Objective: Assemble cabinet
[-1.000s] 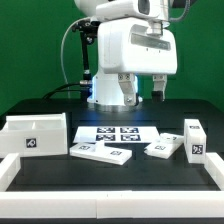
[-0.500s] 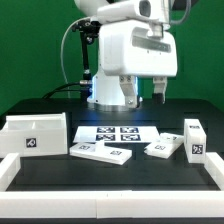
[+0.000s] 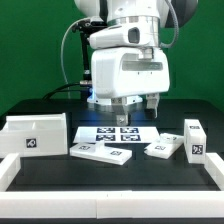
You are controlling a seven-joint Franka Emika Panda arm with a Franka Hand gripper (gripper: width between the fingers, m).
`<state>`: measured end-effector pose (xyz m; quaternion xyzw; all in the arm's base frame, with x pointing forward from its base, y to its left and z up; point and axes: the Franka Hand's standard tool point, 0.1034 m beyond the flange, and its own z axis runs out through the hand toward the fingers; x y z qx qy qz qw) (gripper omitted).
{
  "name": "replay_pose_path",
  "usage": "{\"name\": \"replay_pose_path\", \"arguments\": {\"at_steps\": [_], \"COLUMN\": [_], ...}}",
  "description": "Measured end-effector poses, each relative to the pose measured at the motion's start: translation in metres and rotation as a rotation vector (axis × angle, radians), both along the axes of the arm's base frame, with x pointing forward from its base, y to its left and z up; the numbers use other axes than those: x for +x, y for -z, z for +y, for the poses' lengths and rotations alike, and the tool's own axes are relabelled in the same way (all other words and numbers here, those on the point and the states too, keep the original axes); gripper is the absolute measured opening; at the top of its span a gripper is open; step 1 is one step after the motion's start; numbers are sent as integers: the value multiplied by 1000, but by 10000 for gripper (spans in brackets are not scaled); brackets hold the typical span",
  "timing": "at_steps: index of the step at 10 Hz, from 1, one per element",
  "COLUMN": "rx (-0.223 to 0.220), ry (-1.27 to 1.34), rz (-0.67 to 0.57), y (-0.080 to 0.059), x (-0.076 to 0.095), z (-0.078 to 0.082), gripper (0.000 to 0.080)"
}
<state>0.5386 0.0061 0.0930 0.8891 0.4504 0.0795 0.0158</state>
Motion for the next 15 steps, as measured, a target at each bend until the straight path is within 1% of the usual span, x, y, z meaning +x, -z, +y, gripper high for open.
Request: {"name": "replay_pose_path", "arguments": {"at_steps": [1,2,3,4,7,8,9,10,11,13,14,15], "rx": [4,-7,-8,-5,-8,-23,-33,-45,-47,-46,-46,-48], "ry": [45,100,101,101,89,-9,-84,-147,-166,-160,-151,-111], "rz": [78,125,113,100,106,76,68,79,90,90,94,129], "y": [8,11,15,22,23,25,29,33,35,35,36,38], "x": [-12,-16,-20,-29,-30,-34,-45,-54,-55,-55,-56,-64], "z": [0,7,14,14,14,23,33,38,32,32,34,43], "gripper": [798,798,798,798,798,798,798,798,798,798,798,798]}}
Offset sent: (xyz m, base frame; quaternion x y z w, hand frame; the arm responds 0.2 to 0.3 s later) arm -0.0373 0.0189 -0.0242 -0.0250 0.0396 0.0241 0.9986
